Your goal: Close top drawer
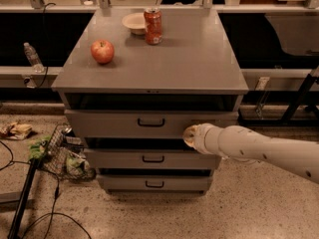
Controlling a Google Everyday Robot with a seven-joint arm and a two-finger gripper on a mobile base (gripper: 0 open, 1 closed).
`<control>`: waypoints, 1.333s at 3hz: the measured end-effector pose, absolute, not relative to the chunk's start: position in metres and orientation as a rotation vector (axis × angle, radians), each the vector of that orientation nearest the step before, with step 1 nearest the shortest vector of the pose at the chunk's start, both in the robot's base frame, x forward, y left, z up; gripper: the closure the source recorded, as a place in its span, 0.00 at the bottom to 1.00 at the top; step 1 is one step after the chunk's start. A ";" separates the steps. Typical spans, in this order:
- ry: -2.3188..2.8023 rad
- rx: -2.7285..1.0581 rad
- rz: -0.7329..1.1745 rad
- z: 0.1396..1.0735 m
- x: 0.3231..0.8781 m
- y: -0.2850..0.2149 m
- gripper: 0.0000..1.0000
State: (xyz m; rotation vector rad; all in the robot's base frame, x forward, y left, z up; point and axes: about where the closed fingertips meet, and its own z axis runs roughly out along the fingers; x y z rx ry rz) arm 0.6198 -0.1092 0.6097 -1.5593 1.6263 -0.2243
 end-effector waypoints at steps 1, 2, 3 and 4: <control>1.682 -1.507 -0.084 0.640 0.577 -0.121 1.00; 1.770 -1.414 0.026 0.688 0.543 -0.146 1.00; 1.793 -1.304 0.174 0.743 0.508 -0.159 1.00; 1.831 -1.196 0.291 0.783 0.481 -0.157 0.87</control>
Offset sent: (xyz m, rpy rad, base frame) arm -0.1766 -0.0440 0.1337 0.3346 0.4741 -0.0004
